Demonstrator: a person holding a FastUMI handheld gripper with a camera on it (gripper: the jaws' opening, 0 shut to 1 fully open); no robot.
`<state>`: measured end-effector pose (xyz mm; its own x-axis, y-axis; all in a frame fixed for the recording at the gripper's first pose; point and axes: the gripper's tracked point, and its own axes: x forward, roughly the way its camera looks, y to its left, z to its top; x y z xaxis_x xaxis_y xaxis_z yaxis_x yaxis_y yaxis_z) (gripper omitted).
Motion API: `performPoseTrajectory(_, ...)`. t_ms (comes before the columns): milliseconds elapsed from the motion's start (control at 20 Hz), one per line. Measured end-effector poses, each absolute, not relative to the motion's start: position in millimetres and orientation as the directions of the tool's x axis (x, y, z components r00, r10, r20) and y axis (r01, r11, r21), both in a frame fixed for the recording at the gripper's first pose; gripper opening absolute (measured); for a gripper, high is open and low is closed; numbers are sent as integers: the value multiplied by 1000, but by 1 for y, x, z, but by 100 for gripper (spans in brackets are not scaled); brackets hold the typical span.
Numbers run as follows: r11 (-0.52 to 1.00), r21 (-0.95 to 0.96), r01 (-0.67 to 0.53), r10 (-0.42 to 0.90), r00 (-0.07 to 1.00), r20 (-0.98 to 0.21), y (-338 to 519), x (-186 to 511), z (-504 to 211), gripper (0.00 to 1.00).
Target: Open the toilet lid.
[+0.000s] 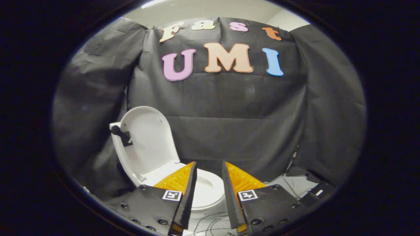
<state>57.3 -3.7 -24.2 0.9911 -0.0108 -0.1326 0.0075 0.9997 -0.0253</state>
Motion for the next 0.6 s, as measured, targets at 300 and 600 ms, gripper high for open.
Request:
performPoseTrajectory(300, 1000, 13, -9, 10, 996, -85, -3, 23, -13, 51)
performPoseTrajectory(600, 1000, 6, -7, 7, 1000, 19, -2, 8, 0, 50)
